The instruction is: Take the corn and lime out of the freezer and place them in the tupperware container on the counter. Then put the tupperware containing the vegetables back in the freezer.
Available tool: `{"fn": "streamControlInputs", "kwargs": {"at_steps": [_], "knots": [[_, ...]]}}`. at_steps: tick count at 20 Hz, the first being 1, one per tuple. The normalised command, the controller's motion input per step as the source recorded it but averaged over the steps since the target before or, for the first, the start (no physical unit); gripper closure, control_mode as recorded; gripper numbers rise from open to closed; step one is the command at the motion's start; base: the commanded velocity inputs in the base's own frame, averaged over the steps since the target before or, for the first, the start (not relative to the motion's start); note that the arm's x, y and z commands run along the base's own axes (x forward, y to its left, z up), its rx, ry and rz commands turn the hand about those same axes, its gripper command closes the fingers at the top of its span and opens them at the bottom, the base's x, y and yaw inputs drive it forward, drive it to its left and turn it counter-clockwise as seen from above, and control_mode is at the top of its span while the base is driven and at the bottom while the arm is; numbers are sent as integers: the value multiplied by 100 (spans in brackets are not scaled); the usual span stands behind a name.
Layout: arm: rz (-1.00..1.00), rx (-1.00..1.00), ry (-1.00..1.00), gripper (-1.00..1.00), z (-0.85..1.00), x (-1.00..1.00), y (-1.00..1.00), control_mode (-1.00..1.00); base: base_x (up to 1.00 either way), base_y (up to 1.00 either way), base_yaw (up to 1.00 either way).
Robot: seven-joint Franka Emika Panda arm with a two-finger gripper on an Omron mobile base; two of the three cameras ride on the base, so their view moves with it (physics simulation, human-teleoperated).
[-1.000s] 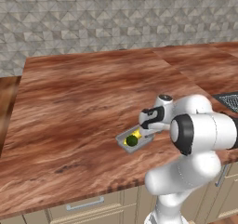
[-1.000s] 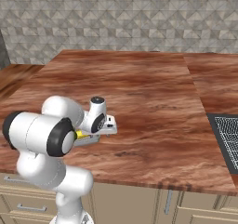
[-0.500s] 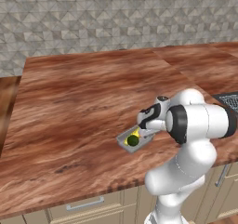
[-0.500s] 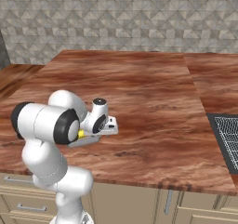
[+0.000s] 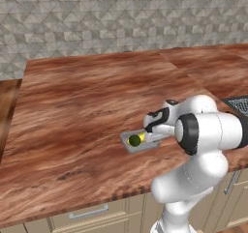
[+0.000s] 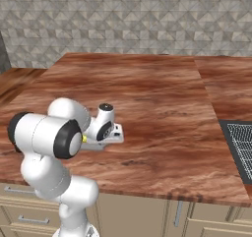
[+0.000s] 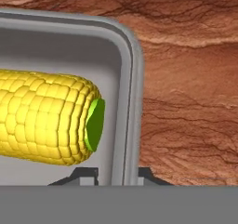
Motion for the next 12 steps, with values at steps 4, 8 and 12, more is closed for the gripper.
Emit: {"fn": "streamControlInputs", "kwargs": {"at_steps": [4,8,12], "knots": [[-14,7,-3,100,16,-55,21,-100,0,0,0],[-19,5,-5,100,80,-67,16,-100,0,0,0],[-16,2,0,100,100,-81,3,-100,0,0,0]]}}
